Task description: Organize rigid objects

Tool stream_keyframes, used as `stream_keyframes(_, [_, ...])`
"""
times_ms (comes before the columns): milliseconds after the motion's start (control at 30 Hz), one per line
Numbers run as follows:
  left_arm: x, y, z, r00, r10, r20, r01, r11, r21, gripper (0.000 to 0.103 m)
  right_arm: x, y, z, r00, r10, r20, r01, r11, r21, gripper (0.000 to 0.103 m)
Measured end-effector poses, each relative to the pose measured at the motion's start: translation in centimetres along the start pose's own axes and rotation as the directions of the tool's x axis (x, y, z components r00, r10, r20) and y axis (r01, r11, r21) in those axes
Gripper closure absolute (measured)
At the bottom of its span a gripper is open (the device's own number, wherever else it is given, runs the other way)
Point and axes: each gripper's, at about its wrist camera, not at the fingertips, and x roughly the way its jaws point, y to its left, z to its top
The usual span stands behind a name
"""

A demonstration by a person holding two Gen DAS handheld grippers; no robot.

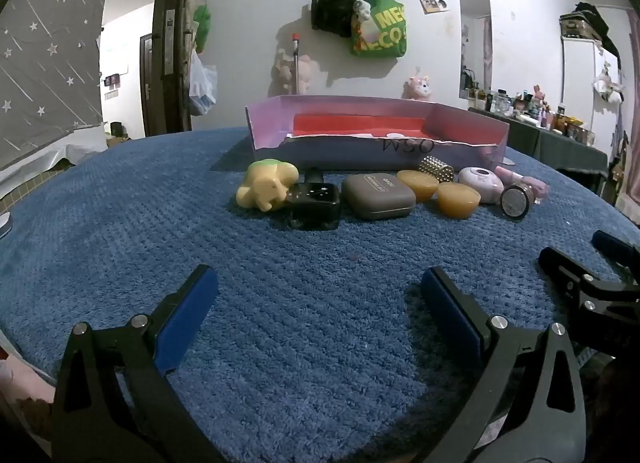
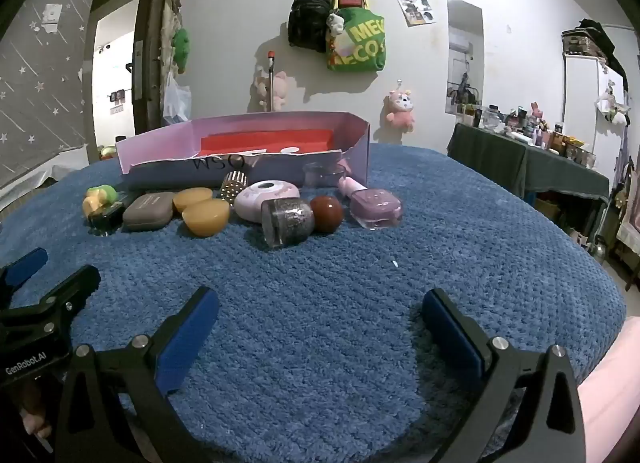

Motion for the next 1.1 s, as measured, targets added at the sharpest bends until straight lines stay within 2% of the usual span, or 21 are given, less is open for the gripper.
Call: stream_keyframes(1100, [-0.01,0.02,-0.02,1.000,-0.003,0.003,0.003,1.000,-0.004,0.000,-0.01,0.00,-0.01,1.000,0.002,-0.001,-0.002,1.000,0.006,0.000])
